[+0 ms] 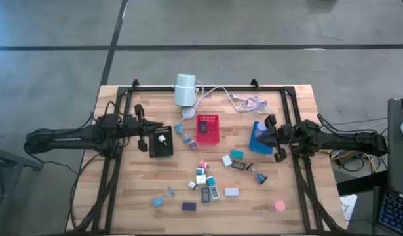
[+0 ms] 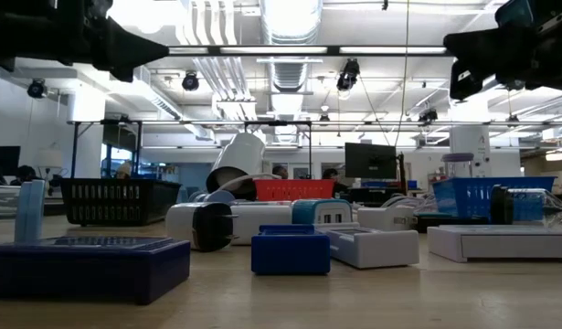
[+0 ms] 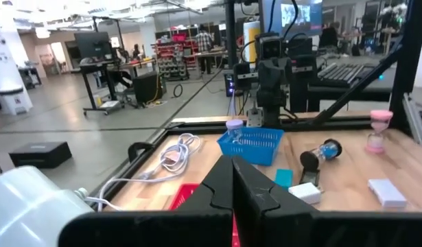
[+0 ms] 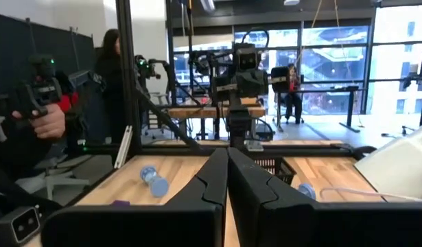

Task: Pick & Place Office items
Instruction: Put the bottom light blue hourglass into the blue basket

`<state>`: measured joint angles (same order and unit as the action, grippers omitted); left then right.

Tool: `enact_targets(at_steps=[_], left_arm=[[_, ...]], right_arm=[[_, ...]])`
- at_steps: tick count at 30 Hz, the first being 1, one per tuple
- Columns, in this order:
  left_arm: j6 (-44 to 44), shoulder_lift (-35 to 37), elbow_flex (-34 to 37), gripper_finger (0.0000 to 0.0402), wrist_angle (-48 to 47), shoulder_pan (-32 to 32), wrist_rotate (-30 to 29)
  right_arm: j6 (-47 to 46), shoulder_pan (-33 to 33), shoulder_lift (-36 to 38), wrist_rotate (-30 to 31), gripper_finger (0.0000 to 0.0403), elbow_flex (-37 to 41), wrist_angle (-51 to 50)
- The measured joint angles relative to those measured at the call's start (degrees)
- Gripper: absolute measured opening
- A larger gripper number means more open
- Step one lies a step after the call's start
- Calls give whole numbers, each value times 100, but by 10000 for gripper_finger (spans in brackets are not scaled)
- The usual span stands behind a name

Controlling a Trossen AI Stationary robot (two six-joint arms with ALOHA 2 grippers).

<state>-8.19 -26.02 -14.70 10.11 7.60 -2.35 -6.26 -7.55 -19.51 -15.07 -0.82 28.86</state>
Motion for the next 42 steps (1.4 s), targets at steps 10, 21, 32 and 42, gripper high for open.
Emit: enact_targets(at_steps=[10, 21, 32, 42], left_arm=[[98, -17, 4, 0, 240, 13, -20], [-216, -96, 4, 0, 229, 15, -22], [303, -133, -1, 0, 132, 11, 110], [2195, -493, -660, 0, -2103, -712, 663]], right_arm=[[-149, 0, 2, -46, 8, 20, 2], [78, 2, -84, 10, 8, 31, -128], [201, 0, -310, 352, 9, 31, -118], [249, 0, -313, 365, 9, 31, -114]])
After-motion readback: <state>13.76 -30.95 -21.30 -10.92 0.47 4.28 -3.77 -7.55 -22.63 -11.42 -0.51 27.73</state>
